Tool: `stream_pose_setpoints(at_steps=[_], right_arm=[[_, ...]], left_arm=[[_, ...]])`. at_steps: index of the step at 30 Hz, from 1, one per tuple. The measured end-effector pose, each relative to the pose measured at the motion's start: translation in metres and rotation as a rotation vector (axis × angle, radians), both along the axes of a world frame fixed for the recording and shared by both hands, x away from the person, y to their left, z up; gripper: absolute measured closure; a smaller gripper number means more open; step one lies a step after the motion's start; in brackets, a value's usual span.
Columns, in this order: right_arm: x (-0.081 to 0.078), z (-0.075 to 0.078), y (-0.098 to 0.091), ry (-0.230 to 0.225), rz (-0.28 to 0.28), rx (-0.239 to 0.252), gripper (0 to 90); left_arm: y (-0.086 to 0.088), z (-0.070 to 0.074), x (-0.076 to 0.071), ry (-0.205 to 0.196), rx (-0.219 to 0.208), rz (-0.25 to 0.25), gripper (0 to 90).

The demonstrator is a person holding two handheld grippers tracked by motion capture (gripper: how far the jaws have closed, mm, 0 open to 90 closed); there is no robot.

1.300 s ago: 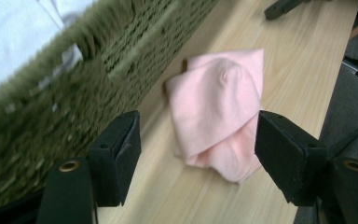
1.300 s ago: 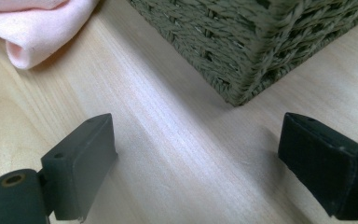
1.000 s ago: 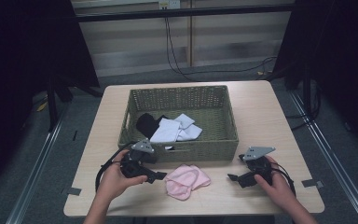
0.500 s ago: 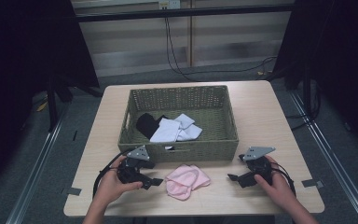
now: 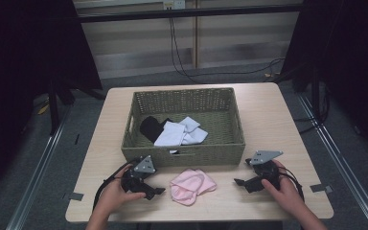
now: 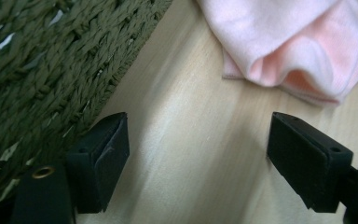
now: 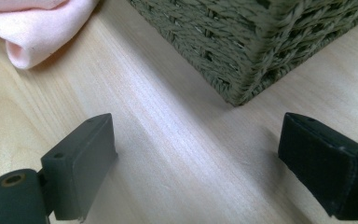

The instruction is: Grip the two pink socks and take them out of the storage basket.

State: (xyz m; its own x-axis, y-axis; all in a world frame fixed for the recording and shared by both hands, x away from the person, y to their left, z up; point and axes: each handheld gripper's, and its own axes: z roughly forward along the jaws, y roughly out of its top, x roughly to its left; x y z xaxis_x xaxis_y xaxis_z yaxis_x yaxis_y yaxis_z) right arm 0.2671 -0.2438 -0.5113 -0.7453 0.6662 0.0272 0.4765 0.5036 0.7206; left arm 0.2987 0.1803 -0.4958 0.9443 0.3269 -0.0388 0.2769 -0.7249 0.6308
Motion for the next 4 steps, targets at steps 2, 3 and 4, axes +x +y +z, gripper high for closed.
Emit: stream_pose_setpoints(at_steps=[2, 3, 4], right_arm=[[0.0000, 0.0000, 0.0000, 0.001, 0.000, 0.000, 10.2], [0.0001, 0.0000, 0.0000, -0.001, 0.001, 0.000, 10.2], [-0.0001, 0.0001, 0.0000, 0.001, -0.001, 0.000, 10.3]], left_arm=[[-0.0004, 0.0000, -0.0001, -0.001, 0.003, 0.000, 18.8], [-0.0007, 0.0004, 0.0000, 0.001, 0.007, -0.002, 18.6], [-0.0011, 0.0003, -0.0004, 0.001, 0.007, 0.005, 18.6]])
